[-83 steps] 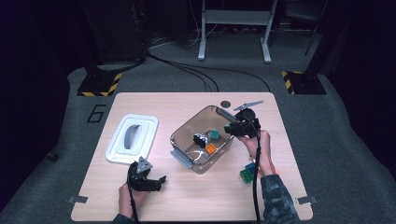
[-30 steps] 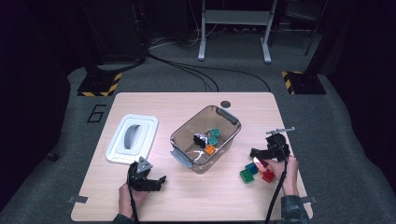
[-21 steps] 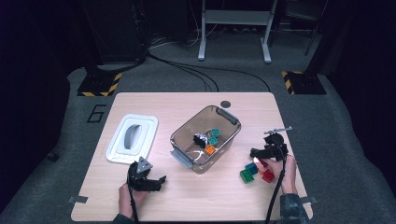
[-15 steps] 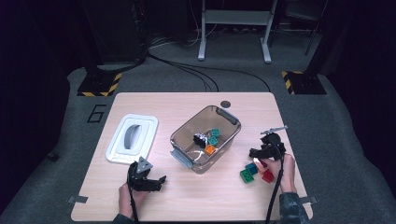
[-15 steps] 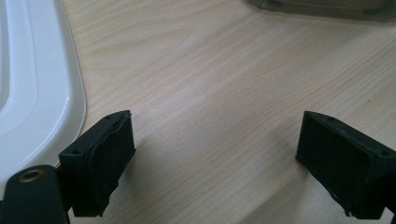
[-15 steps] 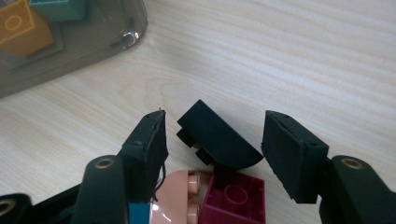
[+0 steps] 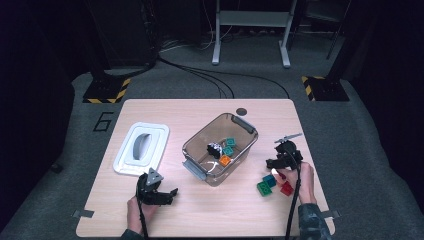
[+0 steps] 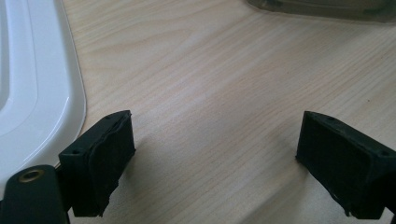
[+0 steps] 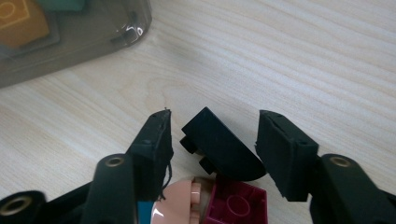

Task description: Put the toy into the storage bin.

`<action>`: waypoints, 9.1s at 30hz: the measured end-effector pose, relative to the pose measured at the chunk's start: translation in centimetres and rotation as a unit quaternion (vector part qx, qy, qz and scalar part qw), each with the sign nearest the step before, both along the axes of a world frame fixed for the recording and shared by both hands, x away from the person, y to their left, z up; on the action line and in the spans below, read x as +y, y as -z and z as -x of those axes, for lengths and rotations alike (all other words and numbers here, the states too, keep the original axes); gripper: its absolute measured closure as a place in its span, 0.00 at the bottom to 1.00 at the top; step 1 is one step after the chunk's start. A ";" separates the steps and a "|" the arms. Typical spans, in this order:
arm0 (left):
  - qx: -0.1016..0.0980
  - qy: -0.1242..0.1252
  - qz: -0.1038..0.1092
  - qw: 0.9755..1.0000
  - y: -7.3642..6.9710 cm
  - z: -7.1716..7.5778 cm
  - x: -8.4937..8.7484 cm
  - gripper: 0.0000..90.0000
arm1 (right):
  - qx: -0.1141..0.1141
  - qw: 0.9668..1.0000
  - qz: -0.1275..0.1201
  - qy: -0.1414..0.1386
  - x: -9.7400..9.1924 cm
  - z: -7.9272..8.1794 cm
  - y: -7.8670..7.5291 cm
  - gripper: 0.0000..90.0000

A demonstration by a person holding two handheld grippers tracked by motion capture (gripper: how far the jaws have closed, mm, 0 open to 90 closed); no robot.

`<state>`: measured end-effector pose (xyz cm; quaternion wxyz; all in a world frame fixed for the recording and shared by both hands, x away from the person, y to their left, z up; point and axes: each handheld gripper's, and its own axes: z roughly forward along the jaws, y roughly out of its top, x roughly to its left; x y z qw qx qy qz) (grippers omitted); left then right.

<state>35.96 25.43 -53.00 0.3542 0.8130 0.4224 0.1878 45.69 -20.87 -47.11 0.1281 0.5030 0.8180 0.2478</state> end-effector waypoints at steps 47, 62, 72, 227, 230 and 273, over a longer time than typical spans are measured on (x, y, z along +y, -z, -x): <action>0.000 0.000 0.000 1.000 0.0 0.0 0.0 0.13 | -0.054 0.995 -0.074 0.042 0.2 -1.3 -3.2 0.74; 0.000 0.000 0.000 1.000 0.0 0.0 0.0 0.13 | -0.076 0.993 -0.079 0.040 0.1 -1.4 -5.4 0.74; 0.000 0.000 0.000 1.000 0.0 0.0 0.0 0.13 | -0.087 0.993 -0.078 0.035 -0.1 -1.3 -6.4 0.74; 0.000 0.000 -0.001 1.000 0.0 0.0 0.0 0.13 | -0.024 0.991 -0.070 0.109 -4.2 4.3 0.9 0.37; 0.000 0.000 -0.001 1.000 0.0 0.0 0.0 0.13 | -0.021 0.991 -0.071 0.110 -3.8 4.2 1.1 0.39; 0.000 0.001 -0.002 1.000 0.0 0.0 0.0 0.13 | -0.064 0.993 -0.066 0.080 -1.7 3.0 -1.3 0.66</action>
